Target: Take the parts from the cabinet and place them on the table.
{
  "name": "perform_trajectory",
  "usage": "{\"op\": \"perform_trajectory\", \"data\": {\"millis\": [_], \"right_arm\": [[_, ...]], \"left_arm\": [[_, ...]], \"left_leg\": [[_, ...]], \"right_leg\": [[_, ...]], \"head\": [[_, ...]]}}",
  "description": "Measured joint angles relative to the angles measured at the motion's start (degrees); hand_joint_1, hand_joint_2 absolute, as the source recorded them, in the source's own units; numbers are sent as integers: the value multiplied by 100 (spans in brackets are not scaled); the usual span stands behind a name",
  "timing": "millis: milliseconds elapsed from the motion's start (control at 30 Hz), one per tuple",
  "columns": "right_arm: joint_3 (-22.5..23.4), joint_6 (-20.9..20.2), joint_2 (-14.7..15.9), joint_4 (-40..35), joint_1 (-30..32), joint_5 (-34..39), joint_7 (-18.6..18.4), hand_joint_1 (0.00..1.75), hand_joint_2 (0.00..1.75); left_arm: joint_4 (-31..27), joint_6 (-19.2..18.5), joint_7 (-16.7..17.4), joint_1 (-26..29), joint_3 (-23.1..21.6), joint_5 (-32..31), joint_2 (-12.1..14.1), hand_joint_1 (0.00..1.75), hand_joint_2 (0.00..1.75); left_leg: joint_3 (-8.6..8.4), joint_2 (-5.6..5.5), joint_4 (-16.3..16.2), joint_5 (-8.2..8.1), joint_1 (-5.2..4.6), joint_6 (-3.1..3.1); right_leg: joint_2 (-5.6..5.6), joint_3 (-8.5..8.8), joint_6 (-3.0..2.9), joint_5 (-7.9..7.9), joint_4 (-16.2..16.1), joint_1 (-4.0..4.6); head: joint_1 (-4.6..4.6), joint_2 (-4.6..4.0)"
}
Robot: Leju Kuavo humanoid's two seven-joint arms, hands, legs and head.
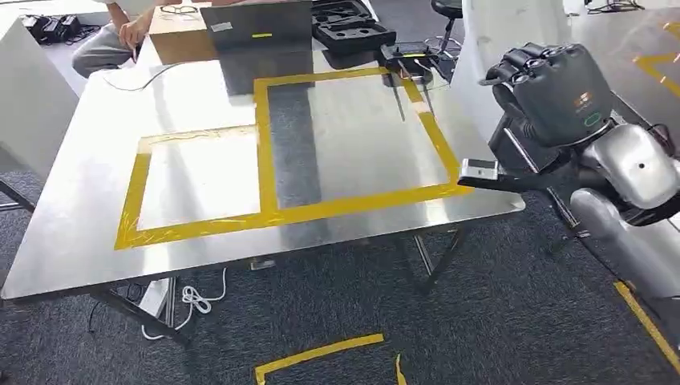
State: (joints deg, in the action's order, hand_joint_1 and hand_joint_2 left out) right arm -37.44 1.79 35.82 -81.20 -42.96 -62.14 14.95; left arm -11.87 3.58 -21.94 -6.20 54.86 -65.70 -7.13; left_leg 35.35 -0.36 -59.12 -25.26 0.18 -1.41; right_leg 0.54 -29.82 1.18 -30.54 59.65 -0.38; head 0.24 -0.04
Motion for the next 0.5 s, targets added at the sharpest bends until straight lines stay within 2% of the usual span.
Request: {"op": "perform_trajectory", "data": {"millis": [33, 100, 133, 167, 200, 233, 267, 300, 333, 367, 400, 467, 500], "right_arm": [[0, 24, -39, 4, -1, -24, 4, 175, 175], [0, 70, -142, 33, 24, -81, 22, 175, 175], [0, 85, -220, 72, 77, -111, 28, 175, 175], [0, 85, -289, 114, 126, -149, 37, 175, 175], [-2, 85, -347, 161, 151, -175, 61, 175, 175], [-2, 85, -389, 210, 152, -205, 85, 175, 175], [-2, 85, -415, 249, 143, -214, 96, 175, 175], [-2, 87, -446, 297, 132, -229, 111, 175, 175], [-2, 92, -485, 350, 125, -243, 127, 175, 175], [-7, 103, -563, 439, 95, -282, 153, 175, 175], [-7, 111, -610, 477, 89, -313, 175, 175, 175], [-7, 111, -713, 582, 19, -358, 225, 175, 175], [-7, 109, -763, 623, -14, -372, 247, 175, 175]], "left_arm": [[-2, 0, 13, 7, 0, 28, 4, 0, 175], [-2, 4, 11, 30, 0, 70, 17, 0, 175], [-2, 9, 9, 48, 2, 94, 24, 0, 175], [-2, 9, -4, 69, 4, 101, 26, 0, 175], [0, 11, -20, 86, 7, 111, 31, 0, 175], [0, 11, -31, 107, 9, 116, 33, 0, 175], [0, 11, -33, 115, 11, 124, 31, 0, 175], [0, 13, -35, 116, 13, 129, 31, 0, 175], [7, 13, -35, 115, 20, 129, 28, 0, 175], [7, 15, -31, 97, 37, 129, 31, 0, 175], [2, 15, -24, 87, 48, 129, 33, 0, 175], [2, 15, -17, 83, 57, 122, 33, 0, 175], [-2, 15, -4, 68, 61, 107, 42, 0, 175]], "left_leg": [[-44, -5, 4, -32, 3, -36], [-103, -12, 4, -108, -1, -58], [-154, -13, 4, -164, -3, -62], [-214, -16, 3, -218, -3, -58], [-282, -23, 3, -273, -3, -48], [-358, -28, 3, -332, -3, -36], [-448, -36, 3, -391, -3, -22], [-531, -41, 4, -460, -3, -4], [-573, -49, -11, -516, -7, 19], [-563, -62, -1, -553, -23, 72], [-547, -48, 55, -576, -19, 108], [-647, -39, 22, -538, -33, 176], [-555, -29, -101, -552, -27, 191]], "right_leg": [[-18, -154, 19, -35, 306, -11], [-26, -730, 80, -292, 1163, -26], [-26, -1019, 89, -464, 1514, -26], [-26, -1199, 86, -526, 1646, -26], [-29, -1255, 83, -440, 1542, -28], [-29, -1209, 67, -211, 1245, -28], [-29, -1081, 38, 136, 788, -24], [-32, -917, -5, 602, 230, -16], [-42, -895, -41, 792, -45, 7], [-53, -877, -58, 675, -89, 43], [-31, -853, -94, 725, -80, 50], [-17, -797, -175, 700, -112, 31], [-16, -721, -207, 687, -146, -2]], "head": [[13, 0], [20, 0], [20, 0], [22, 0], [20, 0], [22, 0], [22, 0], [24, 0], [28, 0], [44, 0], [39, 0], [33, 0], [33, 0]]}}
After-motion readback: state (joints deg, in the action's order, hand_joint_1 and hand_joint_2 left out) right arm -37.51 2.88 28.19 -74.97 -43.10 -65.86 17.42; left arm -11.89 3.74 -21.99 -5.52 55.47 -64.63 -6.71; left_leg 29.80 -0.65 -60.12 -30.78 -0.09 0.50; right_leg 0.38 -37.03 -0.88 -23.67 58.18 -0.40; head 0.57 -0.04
